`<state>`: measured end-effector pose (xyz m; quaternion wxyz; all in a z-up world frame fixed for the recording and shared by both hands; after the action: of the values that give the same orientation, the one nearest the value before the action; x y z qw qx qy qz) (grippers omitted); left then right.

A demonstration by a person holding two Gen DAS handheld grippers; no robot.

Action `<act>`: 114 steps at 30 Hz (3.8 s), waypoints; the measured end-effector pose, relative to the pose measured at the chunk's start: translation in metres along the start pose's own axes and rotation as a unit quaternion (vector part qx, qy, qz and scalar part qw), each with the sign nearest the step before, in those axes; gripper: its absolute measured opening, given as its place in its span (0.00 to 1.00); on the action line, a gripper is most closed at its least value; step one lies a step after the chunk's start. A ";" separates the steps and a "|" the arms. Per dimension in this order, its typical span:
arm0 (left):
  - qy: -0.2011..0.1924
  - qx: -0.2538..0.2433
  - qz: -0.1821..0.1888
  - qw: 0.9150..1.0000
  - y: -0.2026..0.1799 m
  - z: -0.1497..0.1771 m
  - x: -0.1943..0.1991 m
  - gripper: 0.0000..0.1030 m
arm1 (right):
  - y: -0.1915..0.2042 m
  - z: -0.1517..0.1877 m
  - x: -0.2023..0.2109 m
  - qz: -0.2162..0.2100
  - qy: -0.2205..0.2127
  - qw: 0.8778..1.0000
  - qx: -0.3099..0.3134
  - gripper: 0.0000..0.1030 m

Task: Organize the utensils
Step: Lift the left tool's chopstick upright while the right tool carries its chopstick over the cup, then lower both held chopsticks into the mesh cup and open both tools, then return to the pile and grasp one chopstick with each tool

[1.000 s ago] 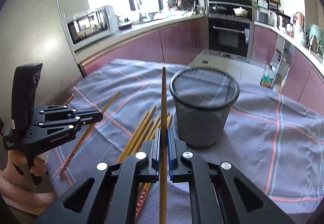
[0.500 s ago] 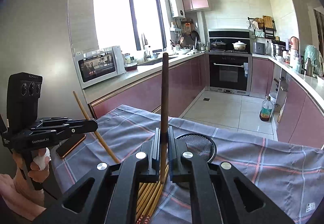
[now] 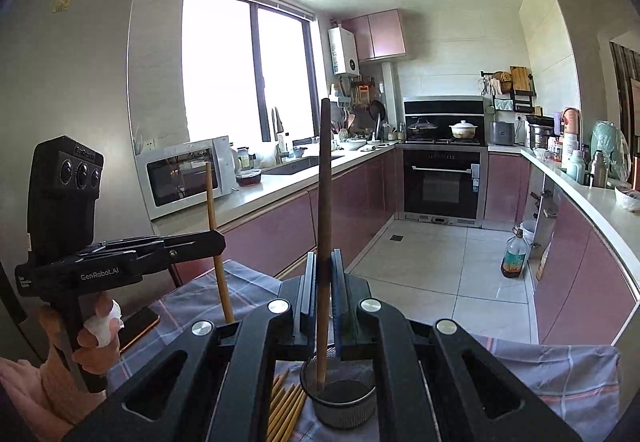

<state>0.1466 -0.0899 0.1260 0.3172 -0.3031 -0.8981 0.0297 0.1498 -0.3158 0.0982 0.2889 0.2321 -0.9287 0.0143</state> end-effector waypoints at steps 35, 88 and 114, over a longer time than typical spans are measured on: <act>0.154 0.024 -0.031 0.987 0.058 0.025 -0.197 0.16 | -0.035 0.051 -0.127 -0.002 0.182 0.981 -0.065 0.08; 0.260 0.033 -0.136 0.955 0.104 0.246 -0.156 0.56 | 0.049 0.203 -0.136 -0.028 0.291 0.956 -0.029 0.30; 0.274 0.035 -0.127 0.953 0.103 0.245 -0.167 0.51 | 0.050 0.204 -0.143 -0.010 0.295 0.955 -0.018 0.26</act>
<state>0.1594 -0.0657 -0.1868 0.5622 -0.1715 -0.8065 -0.0637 0.1239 -0.2436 -0.1441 0.5547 0.2212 -0.7997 0.0622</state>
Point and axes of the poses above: each gripper's, at about its wrist camera, not at the fingertips, and x roughly against the way its jaws point, y to its left, z to its underside, the point moved 7 cm from there along -x, roughly the way its jaws point, and after that the axes turned 15 degrees about y, right-handed, at the moved point
